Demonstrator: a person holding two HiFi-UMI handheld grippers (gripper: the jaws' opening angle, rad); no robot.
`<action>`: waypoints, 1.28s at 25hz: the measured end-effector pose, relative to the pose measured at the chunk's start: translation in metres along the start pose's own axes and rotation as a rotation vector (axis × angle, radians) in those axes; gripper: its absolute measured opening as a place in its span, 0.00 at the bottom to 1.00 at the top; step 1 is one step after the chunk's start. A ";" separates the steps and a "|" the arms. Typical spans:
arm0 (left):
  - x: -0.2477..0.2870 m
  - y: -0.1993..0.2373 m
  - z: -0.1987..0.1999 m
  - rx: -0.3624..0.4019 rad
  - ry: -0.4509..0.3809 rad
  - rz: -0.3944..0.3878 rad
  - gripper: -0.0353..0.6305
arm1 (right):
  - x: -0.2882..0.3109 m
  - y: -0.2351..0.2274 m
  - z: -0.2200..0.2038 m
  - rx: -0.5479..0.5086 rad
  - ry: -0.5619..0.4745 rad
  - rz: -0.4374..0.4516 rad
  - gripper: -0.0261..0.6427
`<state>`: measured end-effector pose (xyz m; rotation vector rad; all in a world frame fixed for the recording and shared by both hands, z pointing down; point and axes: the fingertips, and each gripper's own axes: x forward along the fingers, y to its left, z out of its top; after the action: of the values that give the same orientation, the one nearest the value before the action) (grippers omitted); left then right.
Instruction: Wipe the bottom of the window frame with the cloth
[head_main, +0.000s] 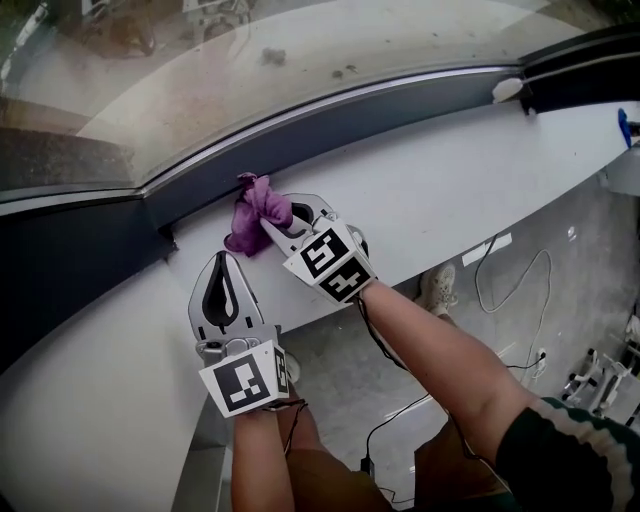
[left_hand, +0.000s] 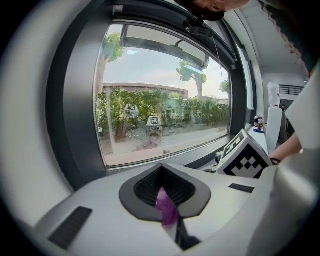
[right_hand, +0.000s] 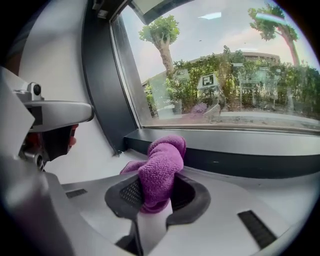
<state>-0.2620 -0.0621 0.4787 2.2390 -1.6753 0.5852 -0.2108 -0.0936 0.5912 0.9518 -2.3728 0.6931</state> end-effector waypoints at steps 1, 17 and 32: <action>0.003 -0.005 0.002 0.002 -0.001 -0.008 0.06 | -0.004 -0.006 -0.001 0.004 0.000 -0.009 0.19; 0.055 -0.105 0.018 0.038 0.008 -0.137 0.06 | -0.065 -0.099 -0.025 0.041 -0.014 -0.092 0.19; 0.085 -0.170 0.029 0.060 0.026 -0.182 0.06 | -0.132 -0.165 -0.040 0.036 0.015 -0.176 0.19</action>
<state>-0.0744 -0.0984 0.4964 2.3828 -1.4400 0.6235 0.0034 -0.1094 0.5869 1.1498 -2.2371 0.6744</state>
